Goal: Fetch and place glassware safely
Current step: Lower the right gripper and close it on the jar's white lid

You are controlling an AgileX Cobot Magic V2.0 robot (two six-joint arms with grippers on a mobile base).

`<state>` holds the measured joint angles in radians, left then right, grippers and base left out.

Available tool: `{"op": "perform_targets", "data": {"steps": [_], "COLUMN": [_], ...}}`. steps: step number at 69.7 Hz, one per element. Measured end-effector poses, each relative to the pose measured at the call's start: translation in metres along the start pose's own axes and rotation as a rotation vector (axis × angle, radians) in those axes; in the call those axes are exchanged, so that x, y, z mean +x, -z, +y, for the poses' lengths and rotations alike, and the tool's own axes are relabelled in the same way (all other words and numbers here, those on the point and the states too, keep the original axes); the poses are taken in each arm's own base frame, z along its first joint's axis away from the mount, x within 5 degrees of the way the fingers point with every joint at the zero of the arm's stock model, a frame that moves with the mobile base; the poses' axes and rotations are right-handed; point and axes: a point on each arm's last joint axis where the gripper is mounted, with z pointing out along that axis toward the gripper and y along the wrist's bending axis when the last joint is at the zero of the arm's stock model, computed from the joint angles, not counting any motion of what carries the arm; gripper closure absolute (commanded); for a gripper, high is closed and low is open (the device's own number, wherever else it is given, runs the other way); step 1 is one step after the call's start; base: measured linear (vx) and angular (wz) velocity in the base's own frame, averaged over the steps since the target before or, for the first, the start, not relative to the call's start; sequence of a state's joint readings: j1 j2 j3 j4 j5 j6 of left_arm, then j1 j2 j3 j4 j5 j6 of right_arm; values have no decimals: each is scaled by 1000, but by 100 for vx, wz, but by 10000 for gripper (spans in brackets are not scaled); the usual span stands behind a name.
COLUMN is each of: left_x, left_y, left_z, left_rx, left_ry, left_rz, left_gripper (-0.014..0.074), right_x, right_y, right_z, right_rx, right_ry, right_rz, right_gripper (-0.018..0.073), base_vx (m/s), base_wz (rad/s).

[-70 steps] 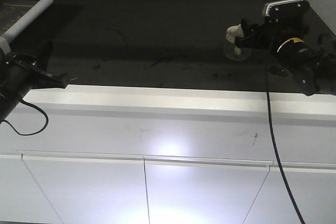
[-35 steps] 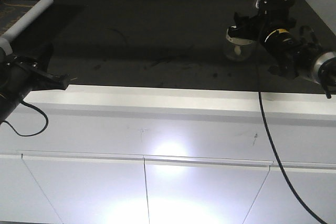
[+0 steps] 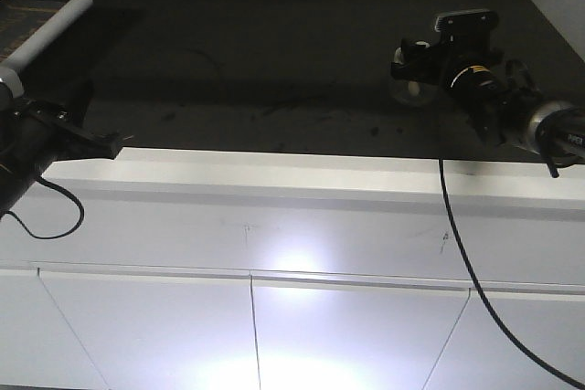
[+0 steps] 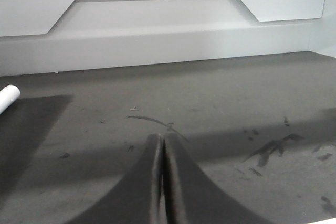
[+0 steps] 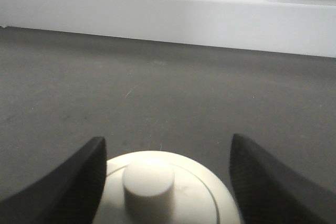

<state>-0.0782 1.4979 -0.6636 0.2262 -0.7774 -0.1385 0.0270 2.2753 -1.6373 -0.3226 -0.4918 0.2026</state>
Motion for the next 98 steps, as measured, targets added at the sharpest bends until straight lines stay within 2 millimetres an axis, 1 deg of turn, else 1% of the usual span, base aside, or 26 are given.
{"op": "perform_targets", "data": {"steps": [8,12,13,19,20,21,42,51,58,66,70,78,87,96,98], "left_x": [0,0,0,0,0,0,0,0,0,0,0,0,0,0,0], "left_y": [0,0,0,0,0,0,0,0,0,0,0,0,0,0,0], "left_z": [0,0,0,0,0,0,0,0,0,0,0,0,0,0,0], "left_rx": [0,0,0,0,0,0,0,0,0,0,0,0,0,0,0], "left_ry": [0,0,0,0,0,0,0,0,0,0,0,0,0,0,0], "left_rz": [0,0,0,0,0,0,0,0,0,0,0,0,0,0,0], "left_gripper": [603,603,603,603,603,603,603,603,603,603,603,603,603,603,603], "right_x": [0,0,0,0,0,0,0,-5,-12,-28,-36,-52,-67,-70,-68], "right_y": [0,0,0,0,0,0,0,2,5,10,13,21,36,60,66], "right_z": [0,0,0,1,1,1,1,0,-1,-3,-1,3,17,30,32], "right_rx": [0,0,0,-1,-1,-1,-1,7,14,29,32,39,13,-11,-14], "right_ry": [-2,-2,-2,-2,-2,-2,1,3,6,11,14,20,24,7,-1], "right_rz": [-1,-1,-1,0,1,1,3,23,30,47,62,91,82,107,121], "right_gripper": [268,360,371,529,566,574,567,567,567,567,567,566,566,564,564], "base_vx": [0,0,0,0,0,0,0,0,0,0,0,0,0,0,0], "base_wz": [0,0,0,0,0,0,0,0,0,0,0,0,0,0,0]}}
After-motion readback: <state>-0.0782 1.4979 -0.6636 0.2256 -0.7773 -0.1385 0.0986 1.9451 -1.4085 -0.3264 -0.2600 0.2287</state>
